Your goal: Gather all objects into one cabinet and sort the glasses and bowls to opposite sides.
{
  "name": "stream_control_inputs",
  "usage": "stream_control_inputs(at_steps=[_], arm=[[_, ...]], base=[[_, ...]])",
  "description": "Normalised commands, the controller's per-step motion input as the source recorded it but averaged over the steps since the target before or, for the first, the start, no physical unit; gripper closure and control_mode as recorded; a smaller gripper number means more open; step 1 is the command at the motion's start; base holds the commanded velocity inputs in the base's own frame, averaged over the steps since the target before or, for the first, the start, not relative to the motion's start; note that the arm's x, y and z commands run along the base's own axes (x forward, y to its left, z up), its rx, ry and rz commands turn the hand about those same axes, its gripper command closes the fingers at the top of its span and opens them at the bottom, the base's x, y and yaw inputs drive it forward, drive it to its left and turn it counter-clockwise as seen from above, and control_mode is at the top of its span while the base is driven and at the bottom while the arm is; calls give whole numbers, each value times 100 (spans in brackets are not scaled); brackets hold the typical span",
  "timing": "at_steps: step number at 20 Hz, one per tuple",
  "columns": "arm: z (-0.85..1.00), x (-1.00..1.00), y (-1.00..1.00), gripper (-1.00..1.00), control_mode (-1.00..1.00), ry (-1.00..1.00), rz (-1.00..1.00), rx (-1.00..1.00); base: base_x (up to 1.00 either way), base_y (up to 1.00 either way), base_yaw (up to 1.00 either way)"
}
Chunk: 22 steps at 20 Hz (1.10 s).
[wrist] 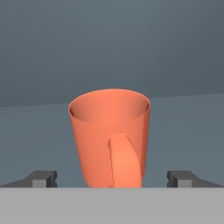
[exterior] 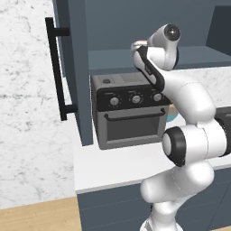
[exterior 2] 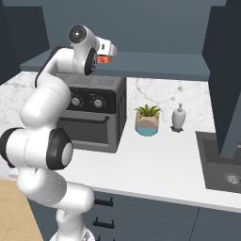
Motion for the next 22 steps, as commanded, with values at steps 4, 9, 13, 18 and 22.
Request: stream_control_inputs(at_steps=[4,9,13,18,22], arm=[[-5,8,0,-100,-100,0,0,0],[-5,8,0,-100,-100,0,0,0],[-1,6,0,-100,-100,0,0,0],[0,5,0,-100,-100,0,0,0],[0,9,0,-100,-100,0,0,0]], base=[[0,0,0],[0,0,0],[0,0,0],[0,0,0],[0,0,0]])
